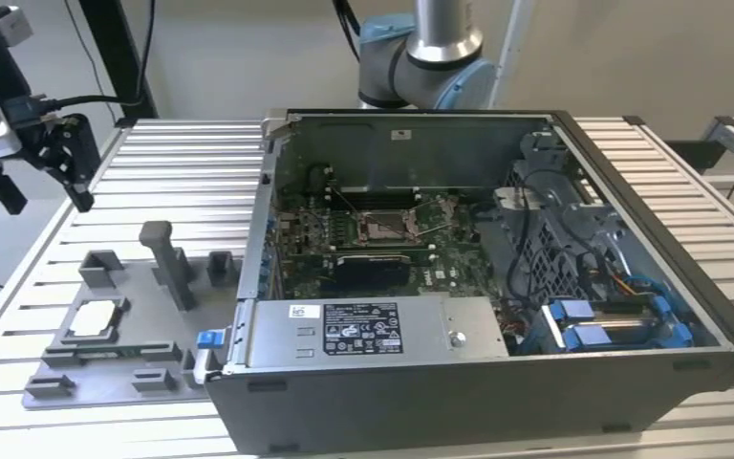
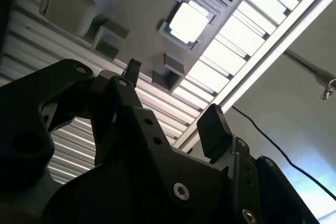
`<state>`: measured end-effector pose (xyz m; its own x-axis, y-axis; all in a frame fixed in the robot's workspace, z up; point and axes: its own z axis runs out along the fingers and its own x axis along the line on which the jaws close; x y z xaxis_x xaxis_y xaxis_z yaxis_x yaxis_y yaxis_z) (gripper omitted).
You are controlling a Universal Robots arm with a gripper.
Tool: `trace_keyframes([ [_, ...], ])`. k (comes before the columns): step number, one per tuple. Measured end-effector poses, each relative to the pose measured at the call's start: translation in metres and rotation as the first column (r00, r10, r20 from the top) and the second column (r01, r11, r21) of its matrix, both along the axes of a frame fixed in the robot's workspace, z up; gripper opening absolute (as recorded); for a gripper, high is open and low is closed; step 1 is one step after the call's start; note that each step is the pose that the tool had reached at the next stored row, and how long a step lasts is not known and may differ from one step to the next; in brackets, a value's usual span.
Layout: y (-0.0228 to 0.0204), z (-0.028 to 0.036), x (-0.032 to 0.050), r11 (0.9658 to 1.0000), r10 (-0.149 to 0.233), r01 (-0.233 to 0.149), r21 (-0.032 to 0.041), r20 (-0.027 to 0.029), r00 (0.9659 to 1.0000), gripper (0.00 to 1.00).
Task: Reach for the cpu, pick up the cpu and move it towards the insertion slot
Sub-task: 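Pick up the cpu and move it towards the insertion slot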
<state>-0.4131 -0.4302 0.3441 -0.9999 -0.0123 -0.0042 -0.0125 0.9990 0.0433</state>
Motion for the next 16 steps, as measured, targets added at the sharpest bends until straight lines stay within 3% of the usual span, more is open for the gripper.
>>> trace_keyframes([
  [16,-0.0002,-0.0225,-0.0014,1.0000,0.000,0.000,-0.0001,0.0014,1.0000,1.00],
])
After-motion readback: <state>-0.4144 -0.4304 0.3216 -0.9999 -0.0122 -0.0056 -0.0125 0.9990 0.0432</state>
